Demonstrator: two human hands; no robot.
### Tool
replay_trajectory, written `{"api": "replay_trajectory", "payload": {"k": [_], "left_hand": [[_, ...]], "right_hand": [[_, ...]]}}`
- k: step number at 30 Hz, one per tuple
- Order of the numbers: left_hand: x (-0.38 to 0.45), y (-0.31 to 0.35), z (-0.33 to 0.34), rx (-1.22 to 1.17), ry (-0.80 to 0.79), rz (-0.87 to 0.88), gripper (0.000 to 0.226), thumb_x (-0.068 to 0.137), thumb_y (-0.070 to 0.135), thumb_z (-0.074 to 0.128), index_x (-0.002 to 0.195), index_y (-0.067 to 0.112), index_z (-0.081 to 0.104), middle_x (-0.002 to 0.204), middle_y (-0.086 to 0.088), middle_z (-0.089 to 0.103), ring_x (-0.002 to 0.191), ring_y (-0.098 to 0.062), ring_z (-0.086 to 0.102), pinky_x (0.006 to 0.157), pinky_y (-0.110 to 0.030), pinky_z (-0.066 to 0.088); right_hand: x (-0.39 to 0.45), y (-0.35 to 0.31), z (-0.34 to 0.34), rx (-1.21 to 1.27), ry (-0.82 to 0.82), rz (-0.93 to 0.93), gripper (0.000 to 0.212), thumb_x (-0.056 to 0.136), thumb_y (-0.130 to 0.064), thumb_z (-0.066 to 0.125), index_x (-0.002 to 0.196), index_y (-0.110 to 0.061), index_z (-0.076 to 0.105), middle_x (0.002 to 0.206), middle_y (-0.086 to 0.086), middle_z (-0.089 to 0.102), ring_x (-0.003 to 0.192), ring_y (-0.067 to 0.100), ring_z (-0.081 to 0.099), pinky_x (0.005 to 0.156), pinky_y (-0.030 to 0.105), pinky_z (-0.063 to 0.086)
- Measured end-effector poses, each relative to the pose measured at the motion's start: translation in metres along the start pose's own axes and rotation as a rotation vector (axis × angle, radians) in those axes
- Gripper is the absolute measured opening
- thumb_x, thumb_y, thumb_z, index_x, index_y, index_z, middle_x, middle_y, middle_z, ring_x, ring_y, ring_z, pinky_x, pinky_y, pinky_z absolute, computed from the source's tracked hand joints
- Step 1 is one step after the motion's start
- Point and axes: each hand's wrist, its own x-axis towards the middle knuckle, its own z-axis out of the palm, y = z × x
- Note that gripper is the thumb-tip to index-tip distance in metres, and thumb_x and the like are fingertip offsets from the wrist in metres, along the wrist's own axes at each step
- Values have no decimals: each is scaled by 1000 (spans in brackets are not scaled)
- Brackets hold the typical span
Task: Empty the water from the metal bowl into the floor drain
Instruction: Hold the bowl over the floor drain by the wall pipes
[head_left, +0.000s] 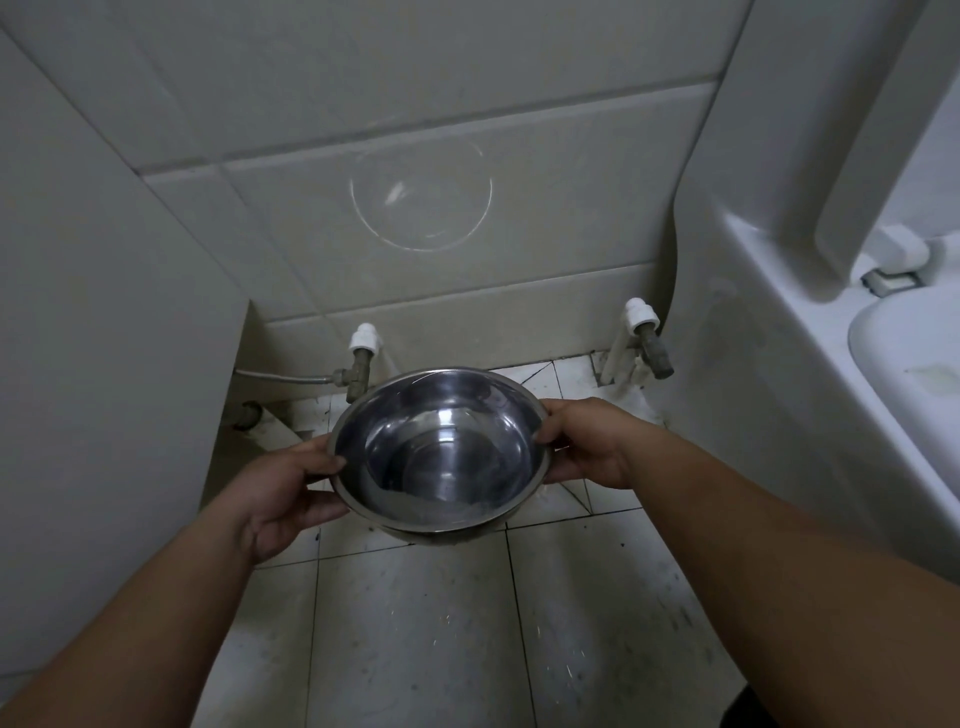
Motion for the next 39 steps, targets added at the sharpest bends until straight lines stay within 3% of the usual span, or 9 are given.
{"api": "replay_trajectory", "payload": {"k": [7, 12, 16, 17, 21, 26, 29, 39], "left_hand": [[0, 12, -8, -55, -88, -86, 52, 79, -4, 61, 129, 9, 69, 118, -20, 71, 82, -32, 79, 56, -37, 66], [2, 14, -11, -60, -98, -94, 50, 80, -4, 61, 126, 10, 71, 104, -18, 77, 80, -30, 79, 56, -37, 66], [3, 13, -11, -36, -85, -78, 44, 85, -3, 59, 124, 12, 73, 99, -16, 77, 76, -28, 78, 55, -36, 65], [3, 12, -11, -21, -73, -67, 41, 89, -3, 57, 123, 13, 73, 100, -16, 76, 74, -26, 78, 55, -35, 65], [5, 11, -7, 50, -34, -19, 41, 95, -1, 50, 121, 19, 74, 95, -10, 77, 70, -20, 77, 57, -34, 64], [4, 12, -2, 80, -7, 25, 44, 92, -3, 49, 115, 22, 77, 83, -4, 80, 69, -17, 75, 56, -33, 63], [3, 12, -1, 93, 10, 34, 42, 92, -3, 50, 113, 20, 77, 86, -6, 77, 71, -18, 73, 56, -33, 63], [5, 12, 0, 140, 65, 52, 37, 89, 0, 55, 111, 18, 80, 103, -15, 72, 68, -21, 77, 58, -35, 63]], "right_hand": [[4, -2, -6, 101, -92, 50, 46, 94, 16, 43, 119, -10, 72, 98, 15, 75, 79, 27, 76, 62, 40, 67], [3, -1, -6, 94, -113, 54, 46, 95, 15, 41, 124, -9, 68, 103, 16, 73, 90, 30, 71, 79, 44, 64], [0, 0, -7, 76, -127, 60, 48, 94, 14, 45, 129, -11, 66, 104, 16, 72, 83, 28, 74, 68, 40, 68], [-1, 0, -7, 62, -134, 55, 47, 94, 13, 46, 129, -13, 66, 101, 16, 73, 83, 29, 75, 72, 43, 68], [-4, 1, -9, 13, -140, -3, 47, 96, 6, 53, 133, -21, 62, 113, 21, 68, 94, 42, 73, 97, 60, 57], [-4, 1, -8, 81, -126, -40, 45, 97, -3, 56, 137, -21, 62, 136, 24, 58, 117, 51, 66, 105, 64, 50], [-2, 2, -9, 113, -127, -43, 43, 97, -4, 53, 136, -18, 66, 130, 22, 55, 127, 54, 58, 107, 64, 49], [0, 6, -4, 78, -99, -20, 39, 99, -7, 47, 133, -9, 66, 119, 21, 59, 102, 43, 68, 99, 58, 56]]}}
